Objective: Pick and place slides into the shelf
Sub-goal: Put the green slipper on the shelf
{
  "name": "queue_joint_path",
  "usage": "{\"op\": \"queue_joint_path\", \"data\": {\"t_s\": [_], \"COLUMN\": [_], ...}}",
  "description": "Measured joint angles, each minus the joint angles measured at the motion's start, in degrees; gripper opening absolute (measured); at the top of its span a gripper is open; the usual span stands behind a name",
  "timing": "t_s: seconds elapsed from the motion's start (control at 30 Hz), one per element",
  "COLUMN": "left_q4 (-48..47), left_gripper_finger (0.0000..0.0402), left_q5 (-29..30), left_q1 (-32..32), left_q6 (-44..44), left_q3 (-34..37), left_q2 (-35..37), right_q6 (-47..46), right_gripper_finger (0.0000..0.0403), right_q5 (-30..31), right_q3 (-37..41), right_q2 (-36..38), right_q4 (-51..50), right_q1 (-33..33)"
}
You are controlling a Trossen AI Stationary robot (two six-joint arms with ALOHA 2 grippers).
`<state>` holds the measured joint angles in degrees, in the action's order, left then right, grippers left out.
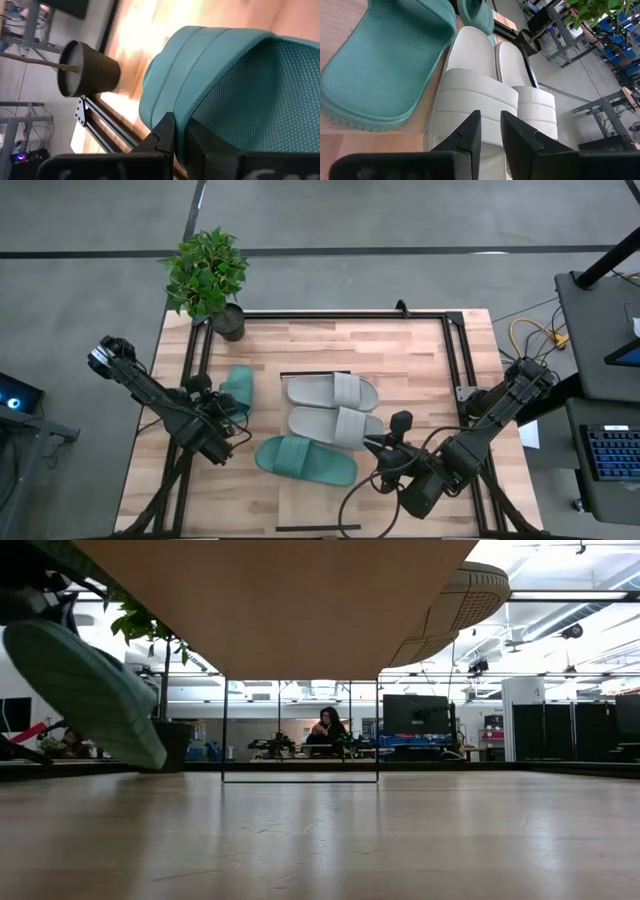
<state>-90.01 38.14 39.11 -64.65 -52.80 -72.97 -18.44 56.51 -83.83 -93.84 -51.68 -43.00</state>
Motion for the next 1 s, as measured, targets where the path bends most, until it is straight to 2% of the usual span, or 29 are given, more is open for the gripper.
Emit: {"op": "queue_joint_path", "data": {"t_s": [0.37, 0.67, 1.0], "left_q4": [-0.03, 0.02, -0.05], "left_gripper_finger": [0.0000, 0.0000, 0.0000], "left_q5": [-4.86, -2.21, -1.66], "left_q1": [0.55, 0.76, 0.76], "left_q6": [6.65, 11.75, 17.57], "left_q3": [-1.57, -5.33, -8.76], "left_q2": [1.49, 3.04, 8.23], "right_q6": [-0.02, -0.04, -0.25], "right_gripper_finger": [0.0065, 0.0059, 0.0059], "right_q5": [0.00, 0.00, 0.00], "right_q3": [0.00, 0.00, 0.00], "right_q2": [0.00, 0.00, 0.00], "right_q4": [0.02, 0.05, 0.07], "right_q1": [0.00, 0.00, 0.00]}}
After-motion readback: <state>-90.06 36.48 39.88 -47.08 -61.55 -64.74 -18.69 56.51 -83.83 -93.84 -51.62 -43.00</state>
